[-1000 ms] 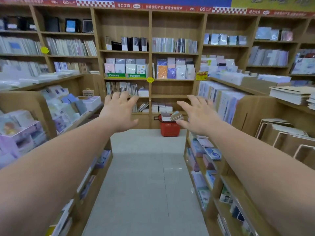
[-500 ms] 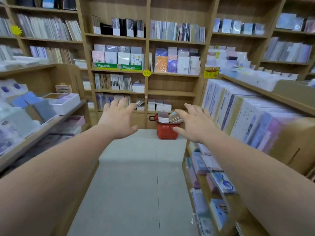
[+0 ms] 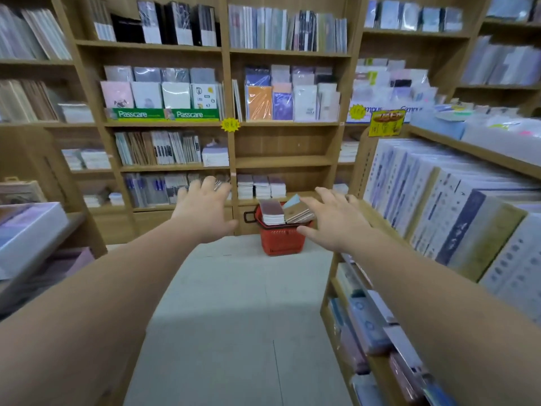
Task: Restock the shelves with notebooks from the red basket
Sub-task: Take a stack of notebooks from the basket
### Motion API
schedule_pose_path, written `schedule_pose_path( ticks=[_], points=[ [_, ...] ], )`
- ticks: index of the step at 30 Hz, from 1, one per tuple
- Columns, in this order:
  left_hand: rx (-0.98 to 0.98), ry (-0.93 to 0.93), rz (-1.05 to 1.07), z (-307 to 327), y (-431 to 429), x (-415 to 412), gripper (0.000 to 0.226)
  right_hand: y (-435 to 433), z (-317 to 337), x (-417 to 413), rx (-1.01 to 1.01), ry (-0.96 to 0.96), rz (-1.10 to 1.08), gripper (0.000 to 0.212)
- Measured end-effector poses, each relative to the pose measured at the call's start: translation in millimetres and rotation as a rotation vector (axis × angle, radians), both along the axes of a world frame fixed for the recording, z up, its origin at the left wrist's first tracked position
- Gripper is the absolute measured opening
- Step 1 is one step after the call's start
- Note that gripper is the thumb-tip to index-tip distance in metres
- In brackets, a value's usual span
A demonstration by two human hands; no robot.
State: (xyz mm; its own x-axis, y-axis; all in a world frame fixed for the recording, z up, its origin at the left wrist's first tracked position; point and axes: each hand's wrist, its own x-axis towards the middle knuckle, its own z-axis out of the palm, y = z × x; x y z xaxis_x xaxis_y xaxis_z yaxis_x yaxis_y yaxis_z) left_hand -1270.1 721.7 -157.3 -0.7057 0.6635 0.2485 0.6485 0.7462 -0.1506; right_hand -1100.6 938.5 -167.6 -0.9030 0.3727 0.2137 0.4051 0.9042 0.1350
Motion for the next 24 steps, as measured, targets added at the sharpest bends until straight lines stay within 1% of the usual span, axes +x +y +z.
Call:
schedule_pose_path(
  ticks=[5,11,18,24],
  points=[
    [-0.034,0.007,-0.023,-24,95,-88,0.087,99,-26,-91,-0.033,-0.036,-0.029,0.074],
    [-0.038,-0.069,0.053,-50,206,-179,0.085,215,-53,-191,-0.118,-0.067,-0.017,0.073],
    [-0.093,-0.127,0.049,-80,317,-274,0.087,320,-88,-292,-0.189,-0.165,-0.011,0.073],
    [-0.119,-0.187,0.003,-116,408,-397,0.091,403,-113,-401,-0.209,-0.194,-0.046,0.072]
  ],
)
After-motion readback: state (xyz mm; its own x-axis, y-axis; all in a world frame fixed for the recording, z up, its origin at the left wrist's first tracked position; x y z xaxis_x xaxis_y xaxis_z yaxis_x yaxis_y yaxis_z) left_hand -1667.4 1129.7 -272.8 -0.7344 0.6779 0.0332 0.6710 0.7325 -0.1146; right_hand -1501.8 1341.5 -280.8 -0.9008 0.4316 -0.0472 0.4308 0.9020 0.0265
